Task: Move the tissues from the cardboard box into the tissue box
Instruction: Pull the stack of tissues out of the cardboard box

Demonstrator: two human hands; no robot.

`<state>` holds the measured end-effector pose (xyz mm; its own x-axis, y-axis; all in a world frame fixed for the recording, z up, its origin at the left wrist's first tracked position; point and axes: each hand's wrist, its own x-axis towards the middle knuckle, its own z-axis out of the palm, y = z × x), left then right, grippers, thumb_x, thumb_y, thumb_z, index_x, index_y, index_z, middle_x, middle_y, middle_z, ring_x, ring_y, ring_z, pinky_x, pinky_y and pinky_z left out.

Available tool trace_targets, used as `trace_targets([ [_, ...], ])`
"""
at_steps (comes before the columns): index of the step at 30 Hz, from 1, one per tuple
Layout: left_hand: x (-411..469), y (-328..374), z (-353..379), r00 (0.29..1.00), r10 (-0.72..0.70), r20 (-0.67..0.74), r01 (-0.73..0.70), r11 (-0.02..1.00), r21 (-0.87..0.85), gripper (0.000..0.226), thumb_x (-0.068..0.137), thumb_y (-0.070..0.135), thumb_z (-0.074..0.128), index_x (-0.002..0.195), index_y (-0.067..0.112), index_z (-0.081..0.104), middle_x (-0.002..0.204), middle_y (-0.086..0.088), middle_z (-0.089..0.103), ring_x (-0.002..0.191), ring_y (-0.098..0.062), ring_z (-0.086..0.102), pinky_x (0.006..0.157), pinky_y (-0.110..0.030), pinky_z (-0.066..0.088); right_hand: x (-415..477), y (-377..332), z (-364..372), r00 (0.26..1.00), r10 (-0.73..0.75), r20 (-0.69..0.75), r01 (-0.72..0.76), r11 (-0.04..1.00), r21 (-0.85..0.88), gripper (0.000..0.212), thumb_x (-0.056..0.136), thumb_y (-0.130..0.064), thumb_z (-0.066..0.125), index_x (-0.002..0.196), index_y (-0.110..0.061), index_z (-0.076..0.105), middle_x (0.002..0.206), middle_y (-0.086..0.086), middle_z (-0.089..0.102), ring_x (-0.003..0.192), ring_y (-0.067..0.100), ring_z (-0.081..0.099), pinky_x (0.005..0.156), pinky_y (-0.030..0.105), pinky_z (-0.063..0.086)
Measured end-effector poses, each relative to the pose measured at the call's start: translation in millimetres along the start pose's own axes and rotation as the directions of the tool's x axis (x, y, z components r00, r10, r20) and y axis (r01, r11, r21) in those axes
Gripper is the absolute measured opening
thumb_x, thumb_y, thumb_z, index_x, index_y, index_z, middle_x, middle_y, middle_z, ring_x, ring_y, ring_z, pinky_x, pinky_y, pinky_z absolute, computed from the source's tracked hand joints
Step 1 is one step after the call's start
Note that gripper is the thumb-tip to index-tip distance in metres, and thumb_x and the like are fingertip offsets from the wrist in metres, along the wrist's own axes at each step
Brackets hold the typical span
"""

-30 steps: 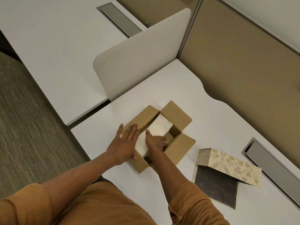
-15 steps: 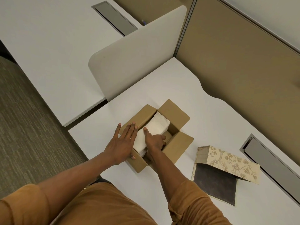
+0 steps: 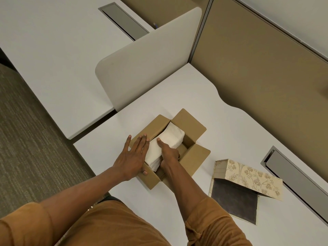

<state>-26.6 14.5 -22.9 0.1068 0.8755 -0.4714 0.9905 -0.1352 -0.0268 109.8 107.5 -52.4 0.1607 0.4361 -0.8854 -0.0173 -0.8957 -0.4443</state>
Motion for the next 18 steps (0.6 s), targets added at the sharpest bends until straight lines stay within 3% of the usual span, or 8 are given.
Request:
trace_targets([
  [4, 0, 0, 0, 1.0, 0.003, 0.015, -0.003, 1.0, -0.005, 0.121, 0.099, 0.067, 0.059, 0.167, 0.0, -0.016, 0.179, -0.023, -0.017, 0.168, -0.038, -0.013, 0.131, -0.067, -0.011, -2, -2, -3, 0.998, 0.02, 0.066, -0.026, 0.996, 0.085, 0.089, 0.075, -0.036, 0.099, 0.143, -0.003, 0.052, 0.136, 0.012, 0.065, 0.115, 0.032, 0.061, 0.103, 0.048, 0.056],
  [12, -6, 4, -14, 0.999, -0.005, 0.048, 0.006, 1.0, -0.023, 0.116, 0.102, 0.055, 0.062, 0.167, 0.0, -0.017, 0.179, -0.023, -0.017, 0.168, -0.038, -0.014, 0.133, -0.067, -0.008, -9, -3, -5, 0.993, 0.05, 0.108, -0.067, 0.984, 0.165, 0.096, 0.065, -0.029, 0.105, 0.143, -0.004, 0.057, 0.133, 0.014, 0.07, 0.118, 0.034, 0.067, 0.107, 0.052, 0.059],
  [18, -4, 1, -9, 0.999, -0.002, 0.04, 0.004, 0.999, -0.047, 0.121, 0.099, 0.066, 0.059, 0.167, 0.001, -0.018, 0.18, -0.022, -0.016, 0.169, -0.036, -0.013, 0.133, -0.068, -0.006, -24, -10, -8, 0.988, 0.048, 0.144, -0.073, 0.981, 0.177, 0.083, 0.069, -0.021, 0.103, 0.139, -0.002, 0.062, 0.132, 0.014, 0.072, 0.117, 0.033, 0.068, 0.102, 0.048, 0.06],
])
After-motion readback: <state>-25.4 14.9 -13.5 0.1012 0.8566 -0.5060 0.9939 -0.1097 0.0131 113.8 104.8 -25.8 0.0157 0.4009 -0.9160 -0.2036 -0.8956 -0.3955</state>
